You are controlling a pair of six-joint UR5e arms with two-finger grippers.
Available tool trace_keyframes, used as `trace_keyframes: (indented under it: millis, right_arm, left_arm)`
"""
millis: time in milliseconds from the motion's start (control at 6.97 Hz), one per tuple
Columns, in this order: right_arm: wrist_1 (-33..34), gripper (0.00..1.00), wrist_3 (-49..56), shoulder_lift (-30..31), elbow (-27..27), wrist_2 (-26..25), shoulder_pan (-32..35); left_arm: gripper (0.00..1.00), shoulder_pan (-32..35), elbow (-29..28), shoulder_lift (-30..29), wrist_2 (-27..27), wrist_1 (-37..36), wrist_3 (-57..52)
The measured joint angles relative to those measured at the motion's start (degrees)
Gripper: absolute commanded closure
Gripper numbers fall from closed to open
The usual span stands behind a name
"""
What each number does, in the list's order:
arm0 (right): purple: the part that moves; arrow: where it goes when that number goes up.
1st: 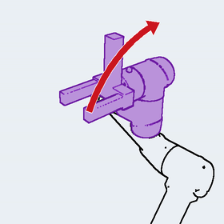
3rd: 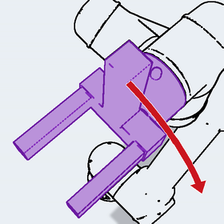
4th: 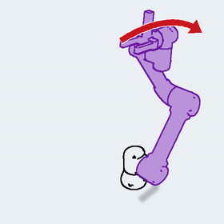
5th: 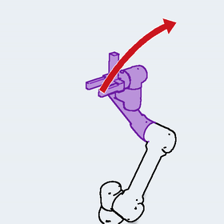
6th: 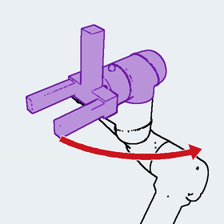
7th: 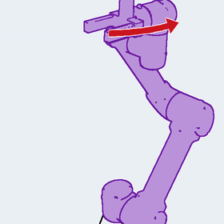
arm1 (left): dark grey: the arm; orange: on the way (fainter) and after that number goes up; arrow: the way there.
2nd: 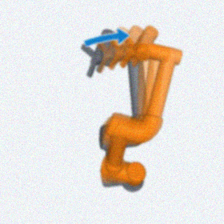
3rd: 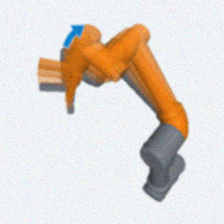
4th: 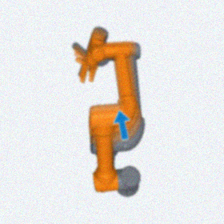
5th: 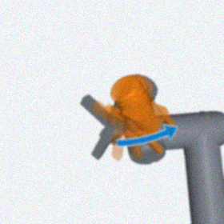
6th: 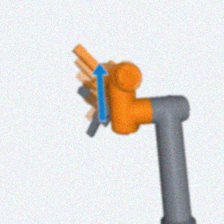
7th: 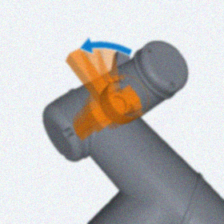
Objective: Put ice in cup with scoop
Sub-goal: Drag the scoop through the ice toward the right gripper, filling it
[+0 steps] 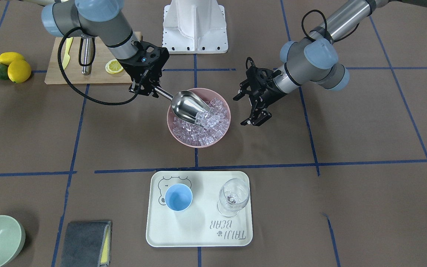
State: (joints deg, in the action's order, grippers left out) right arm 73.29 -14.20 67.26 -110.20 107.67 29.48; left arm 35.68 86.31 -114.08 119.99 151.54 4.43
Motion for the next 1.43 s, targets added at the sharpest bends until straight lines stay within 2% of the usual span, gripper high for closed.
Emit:
trace_keyframes:
  millis: [717,1148,1435]
  right_arm:
    - [-3.24,1.00,-3.12,2.75,-2.04,-6.05,-4.42]
    - [-4.43,1.00,-5.99,4.53,-3.74,-7.45,-7.05]
    - [-8.49,1.00,-6.82,6.54,-3.98,-7.64,-7.27]
  left_arm:
    - [0.00,0.08,0.00,-0.05,-0.02,-0.18,-0.07]
    - [0.00,0.29,0.05,-0.07,0.06,-0.07,-0.12]
    - [0.00,0.37,0.21,-0.01,0.40,-0.15,-0.07]
